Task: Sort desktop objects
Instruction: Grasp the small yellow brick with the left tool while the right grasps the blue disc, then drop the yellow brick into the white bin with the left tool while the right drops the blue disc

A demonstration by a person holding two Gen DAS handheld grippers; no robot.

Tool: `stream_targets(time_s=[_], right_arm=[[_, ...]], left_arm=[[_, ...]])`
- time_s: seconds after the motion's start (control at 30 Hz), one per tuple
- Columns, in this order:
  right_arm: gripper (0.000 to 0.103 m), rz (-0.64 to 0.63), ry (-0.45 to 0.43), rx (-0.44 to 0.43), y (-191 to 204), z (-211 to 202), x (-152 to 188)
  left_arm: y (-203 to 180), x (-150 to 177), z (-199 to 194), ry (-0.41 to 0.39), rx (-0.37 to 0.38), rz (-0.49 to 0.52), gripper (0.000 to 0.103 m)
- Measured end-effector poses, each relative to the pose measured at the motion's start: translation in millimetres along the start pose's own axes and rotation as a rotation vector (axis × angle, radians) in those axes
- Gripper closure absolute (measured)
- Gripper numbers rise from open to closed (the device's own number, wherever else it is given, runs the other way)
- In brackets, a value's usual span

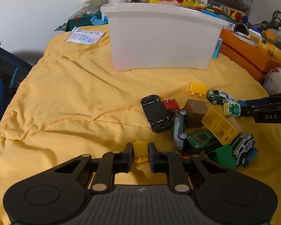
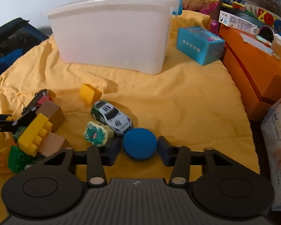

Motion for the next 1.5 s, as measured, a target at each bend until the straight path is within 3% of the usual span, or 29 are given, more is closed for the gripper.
stream_targets(time_s=[0.23,0.43,0.93,1.13,1.5], right_arm=[[0.061,0.047,-0.030,-0.007,-4,-17,0],[0.061,0.058,-0.094,-0.013,-8,-44,-14],[0.060,0.065,-0.304,-0.071,-5,-74,-153],[0.060,0.057,-0.296,-0.071,-10,-55,-197],[0.060,0.071,-0.211,-0.055,-18,-8,-221]], left_arm=[[4,-11,-12,-0.035,0.004,-0.016,0.086],[12,-39,-28,-0.090,-0.005,-0.047,0.086],[15,-178,-41,-0.249,-0.001,-0.042,0.085],[12,-222,-22,-0.252,0.007,-0.046,0.085],[10,-257,10,-0.231,-0.010,-0.013,0.085]])
Point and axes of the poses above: each gripper's, at about its wrist camera, not at the fingertips, and z roughly the way its jaws point, y to its left, x to its underside, the point moved 10 cm from there along z, roughly the way its jaws point, and after that the axes turned 2 degrees about -x, right-handed, at the moved point
